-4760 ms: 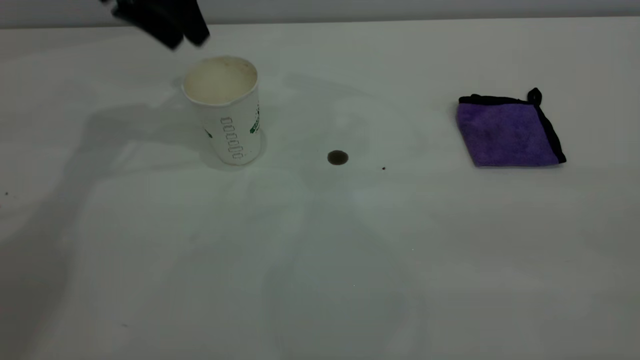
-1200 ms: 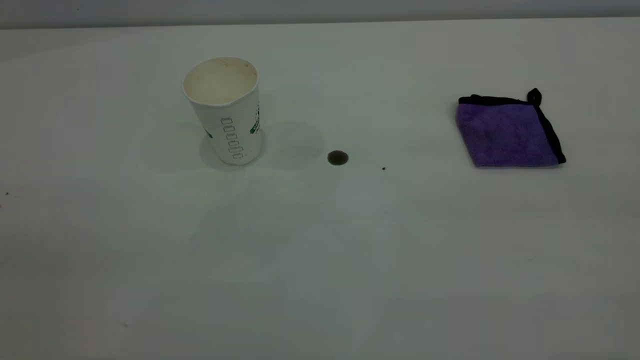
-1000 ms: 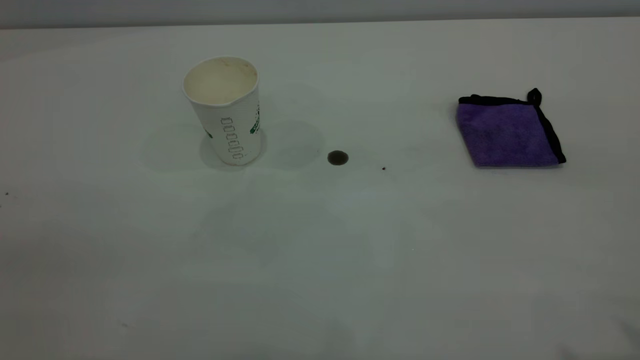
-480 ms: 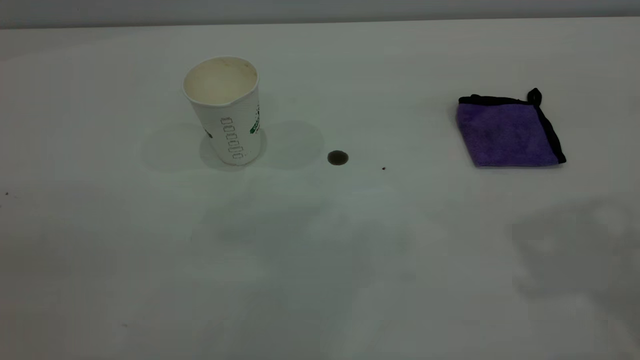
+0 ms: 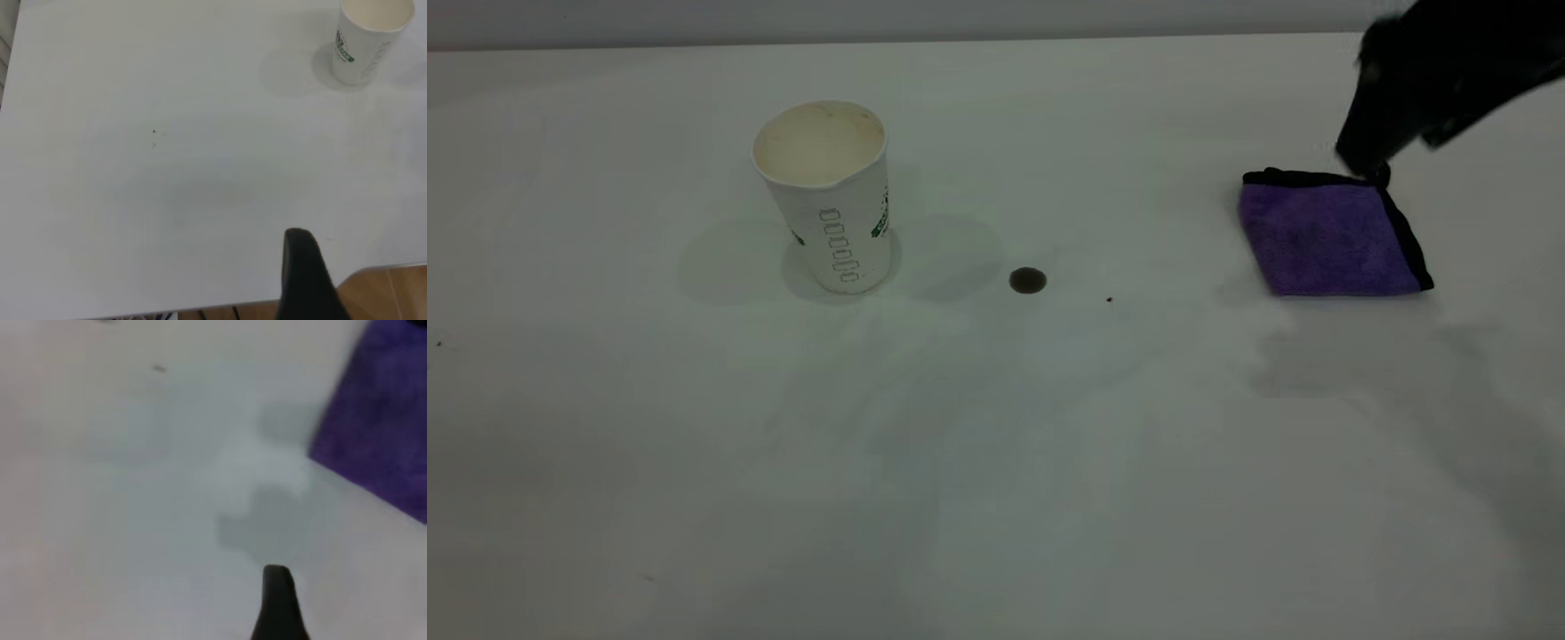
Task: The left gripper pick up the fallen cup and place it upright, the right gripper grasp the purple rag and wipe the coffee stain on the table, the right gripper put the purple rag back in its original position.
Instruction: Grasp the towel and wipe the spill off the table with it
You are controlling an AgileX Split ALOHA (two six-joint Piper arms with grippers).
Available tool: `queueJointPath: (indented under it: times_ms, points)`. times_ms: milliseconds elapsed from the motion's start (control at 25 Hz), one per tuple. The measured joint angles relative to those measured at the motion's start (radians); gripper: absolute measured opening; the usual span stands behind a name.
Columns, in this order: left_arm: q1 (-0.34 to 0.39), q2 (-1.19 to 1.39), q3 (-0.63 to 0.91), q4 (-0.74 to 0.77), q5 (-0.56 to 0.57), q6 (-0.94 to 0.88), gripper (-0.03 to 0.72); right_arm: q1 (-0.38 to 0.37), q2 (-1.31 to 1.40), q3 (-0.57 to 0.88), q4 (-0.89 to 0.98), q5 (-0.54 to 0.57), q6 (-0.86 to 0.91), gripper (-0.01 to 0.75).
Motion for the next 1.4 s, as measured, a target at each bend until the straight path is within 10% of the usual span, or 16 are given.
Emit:
queueJointPath:
  times_ms: [1080, 1400]
  points:
    - [0.0, 0.0, 0.0, 0.0, 0.0, 0.0, 0.475, 0.0, 0.562, -0.463, -0.43, -0.018, 0.286, 0.571]
    - [0.0, 0.0, 0.0, 0.0, 0.0, 0.0, 0.475, 0.029, 0.57, -0.468, -0.312, 0.004, 0.273, 0.067]
